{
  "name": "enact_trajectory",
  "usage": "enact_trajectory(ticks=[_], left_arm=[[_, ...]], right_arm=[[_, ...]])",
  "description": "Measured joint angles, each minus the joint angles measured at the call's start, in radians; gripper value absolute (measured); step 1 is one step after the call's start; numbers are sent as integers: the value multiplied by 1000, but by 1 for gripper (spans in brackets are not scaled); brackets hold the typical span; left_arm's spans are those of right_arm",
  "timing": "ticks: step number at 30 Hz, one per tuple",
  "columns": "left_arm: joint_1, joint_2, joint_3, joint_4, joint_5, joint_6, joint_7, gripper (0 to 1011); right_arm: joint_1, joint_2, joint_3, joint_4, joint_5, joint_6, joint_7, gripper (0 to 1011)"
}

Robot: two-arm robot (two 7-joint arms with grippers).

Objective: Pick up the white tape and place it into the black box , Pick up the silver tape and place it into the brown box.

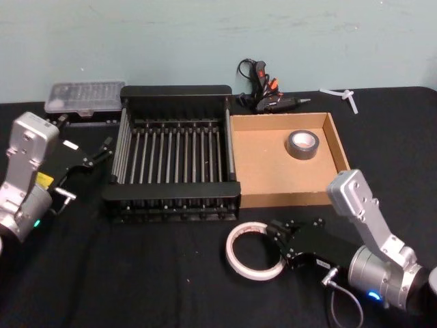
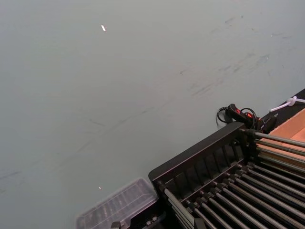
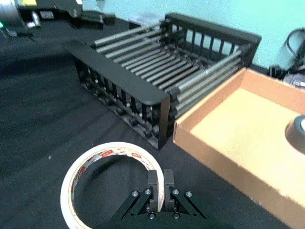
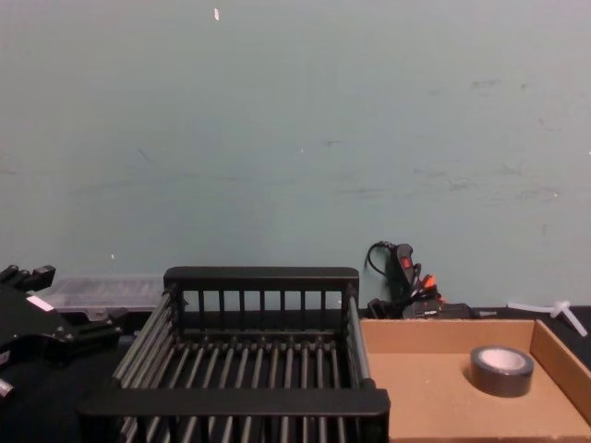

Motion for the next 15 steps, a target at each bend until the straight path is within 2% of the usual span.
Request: enact_trajectory(ticks=[15], left_arm=[[0,0,0,0,0,0,0,1001]], right_arm=[[22,55,7,-71,69,-63,55,81]])
